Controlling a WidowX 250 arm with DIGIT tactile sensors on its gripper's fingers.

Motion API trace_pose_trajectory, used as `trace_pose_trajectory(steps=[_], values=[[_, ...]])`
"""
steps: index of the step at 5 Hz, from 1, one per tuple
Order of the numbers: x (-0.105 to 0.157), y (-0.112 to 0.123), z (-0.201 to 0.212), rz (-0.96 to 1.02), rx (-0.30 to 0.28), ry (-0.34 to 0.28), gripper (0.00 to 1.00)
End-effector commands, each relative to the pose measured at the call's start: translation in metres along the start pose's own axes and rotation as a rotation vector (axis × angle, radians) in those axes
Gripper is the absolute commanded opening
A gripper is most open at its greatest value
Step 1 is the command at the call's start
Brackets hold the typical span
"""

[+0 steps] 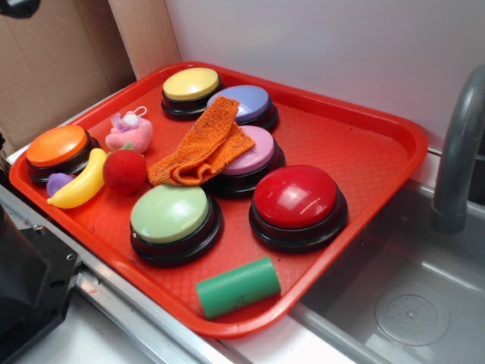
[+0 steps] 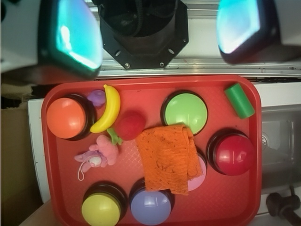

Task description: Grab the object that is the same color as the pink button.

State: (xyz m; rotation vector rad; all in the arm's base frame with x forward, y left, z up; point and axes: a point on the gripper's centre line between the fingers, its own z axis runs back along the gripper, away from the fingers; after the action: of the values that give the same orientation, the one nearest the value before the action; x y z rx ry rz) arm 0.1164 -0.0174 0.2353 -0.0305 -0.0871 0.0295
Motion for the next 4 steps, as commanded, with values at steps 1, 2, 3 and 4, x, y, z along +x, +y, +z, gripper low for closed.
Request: trace_pose_trajectory(steps=[1,2,3,4], values=[[0.0,0.0,0.0,0.0,0.0,0.0,1.0],[0.005,0.029,-0.023,0.203,-0.001,0.003,1.0],[0.011,0.049,-0.042,0.336,0.027,-0.02,1.0],[0.023,0.074,-0.067,0.532,0.112,-0.083,1.0]])
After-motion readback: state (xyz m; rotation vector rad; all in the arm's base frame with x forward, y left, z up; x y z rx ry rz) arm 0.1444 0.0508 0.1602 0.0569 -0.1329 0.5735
